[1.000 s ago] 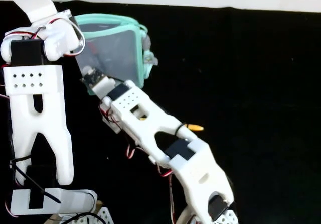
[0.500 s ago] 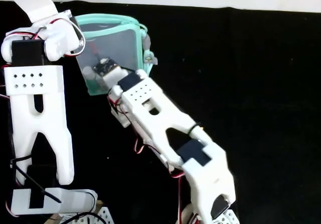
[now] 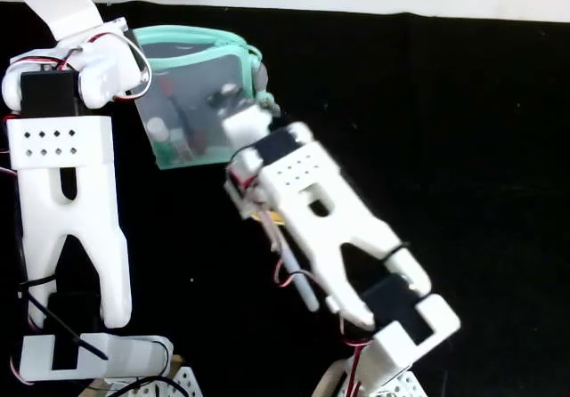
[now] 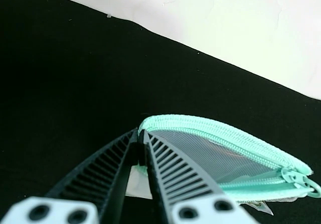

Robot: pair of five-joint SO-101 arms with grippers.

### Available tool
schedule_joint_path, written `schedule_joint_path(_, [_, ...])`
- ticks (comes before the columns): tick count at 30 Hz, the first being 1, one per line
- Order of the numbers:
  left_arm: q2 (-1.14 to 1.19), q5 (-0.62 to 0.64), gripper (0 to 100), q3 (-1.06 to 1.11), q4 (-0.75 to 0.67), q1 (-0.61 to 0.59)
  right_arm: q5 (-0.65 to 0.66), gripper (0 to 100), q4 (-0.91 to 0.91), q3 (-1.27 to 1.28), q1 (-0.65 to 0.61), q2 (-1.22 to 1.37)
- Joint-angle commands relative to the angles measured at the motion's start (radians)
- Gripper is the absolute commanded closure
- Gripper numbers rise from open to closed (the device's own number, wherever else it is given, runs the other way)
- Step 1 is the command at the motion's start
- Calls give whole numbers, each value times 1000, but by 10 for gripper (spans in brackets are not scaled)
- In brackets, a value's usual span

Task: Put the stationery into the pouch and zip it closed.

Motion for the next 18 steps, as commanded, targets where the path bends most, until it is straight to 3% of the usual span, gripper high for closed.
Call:
schedule_joint_path(1, [107, 3, 994, 24, 15, 19, -15, 991, -1, -125, 77, -90])
schedule_joint_path(11, [107, 3, 994, 24, 14, 19, -11, 991, 33, -533, 116, -87])
schedule_joint_path(18, [107, 3, 994, 24, 14, 19, -11, 991, 33, -881, 111, 51])
